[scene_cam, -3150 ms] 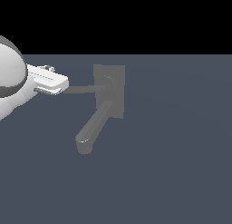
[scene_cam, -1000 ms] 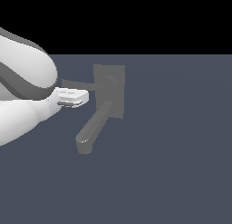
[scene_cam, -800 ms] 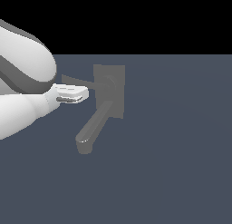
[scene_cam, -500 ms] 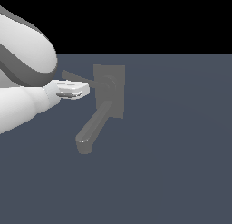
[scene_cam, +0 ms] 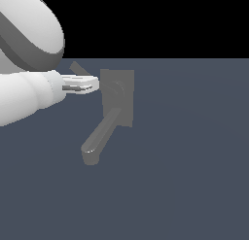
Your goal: Turn on the faucet by rotating a designated handle.
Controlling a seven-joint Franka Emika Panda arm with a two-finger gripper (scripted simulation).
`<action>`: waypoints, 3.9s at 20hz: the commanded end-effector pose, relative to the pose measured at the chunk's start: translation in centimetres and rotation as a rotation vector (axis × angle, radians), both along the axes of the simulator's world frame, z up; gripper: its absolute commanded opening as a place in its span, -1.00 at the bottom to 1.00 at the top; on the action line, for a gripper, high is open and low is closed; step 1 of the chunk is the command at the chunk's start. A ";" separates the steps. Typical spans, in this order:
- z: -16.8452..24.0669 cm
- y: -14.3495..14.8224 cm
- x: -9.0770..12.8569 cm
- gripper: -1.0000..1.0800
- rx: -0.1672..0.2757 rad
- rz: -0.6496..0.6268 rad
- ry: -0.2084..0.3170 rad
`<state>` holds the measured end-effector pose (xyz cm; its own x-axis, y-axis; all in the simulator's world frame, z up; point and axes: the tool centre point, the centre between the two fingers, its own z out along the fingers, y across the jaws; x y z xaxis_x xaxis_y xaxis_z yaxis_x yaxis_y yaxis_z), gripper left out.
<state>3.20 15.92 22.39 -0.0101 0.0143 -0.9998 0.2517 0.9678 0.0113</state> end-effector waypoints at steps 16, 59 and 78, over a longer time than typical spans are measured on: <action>3.9 -2.8 -0.7 -1.00 0.004 0.002 -0.005; 6.1 -12.6 -3.8 -1.00 0.006 0.021 0.010; 4.0 -17.8 -5.2 -1.00 0.006 0.019 0.010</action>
